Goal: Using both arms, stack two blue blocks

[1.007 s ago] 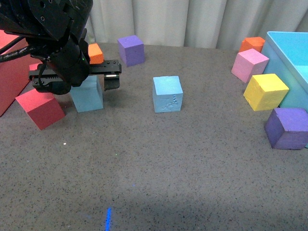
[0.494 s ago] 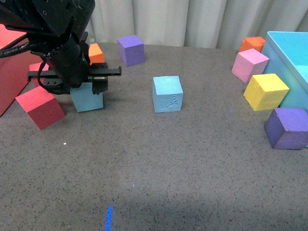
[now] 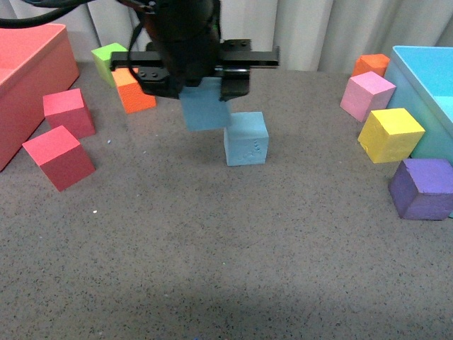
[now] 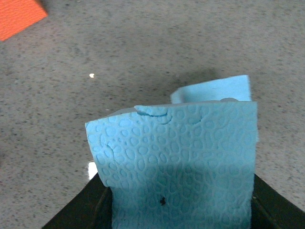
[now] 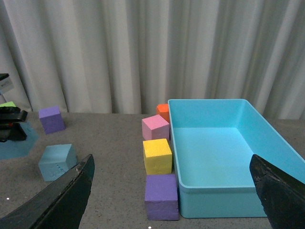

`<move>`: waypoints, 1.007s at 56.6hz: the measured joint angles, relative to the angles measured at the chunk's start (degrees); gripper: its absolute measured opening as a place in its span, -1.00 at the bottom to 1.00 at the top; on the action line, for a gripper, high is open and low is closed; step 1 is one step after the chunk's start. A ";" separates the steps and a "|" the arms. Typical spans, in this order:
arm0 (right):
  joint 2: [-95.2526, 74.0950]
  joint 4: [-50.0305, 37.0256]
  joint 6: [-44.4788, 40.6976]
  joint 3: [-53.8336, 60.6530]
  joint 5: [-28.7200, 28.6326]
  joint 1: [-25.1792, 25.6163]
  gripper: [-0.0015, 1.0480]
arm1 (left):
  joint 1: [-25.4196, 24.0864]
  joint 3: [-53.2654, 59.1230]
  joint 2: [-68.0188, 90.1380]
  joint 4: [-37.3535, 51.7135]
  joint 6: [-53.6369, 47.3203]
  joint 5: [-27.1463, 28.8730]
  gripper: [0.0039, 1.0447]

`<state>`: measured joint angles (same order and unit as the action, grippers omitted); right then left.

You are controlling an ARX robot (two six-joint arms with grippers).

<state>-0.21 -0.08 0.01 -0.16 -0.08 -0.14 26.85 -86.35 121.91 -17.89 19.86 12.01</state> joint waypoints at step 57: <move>0.00 0.00 0.00 0.00 0.00 0.00 0.81 | 6.10 -18.14 13.68 -7.96 0.17 7.23 -0.02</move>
<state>-0.21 -0.08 0.01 -0.16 -0.08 -0.14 32.95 -104.49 135.59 -25.85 20.03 19.25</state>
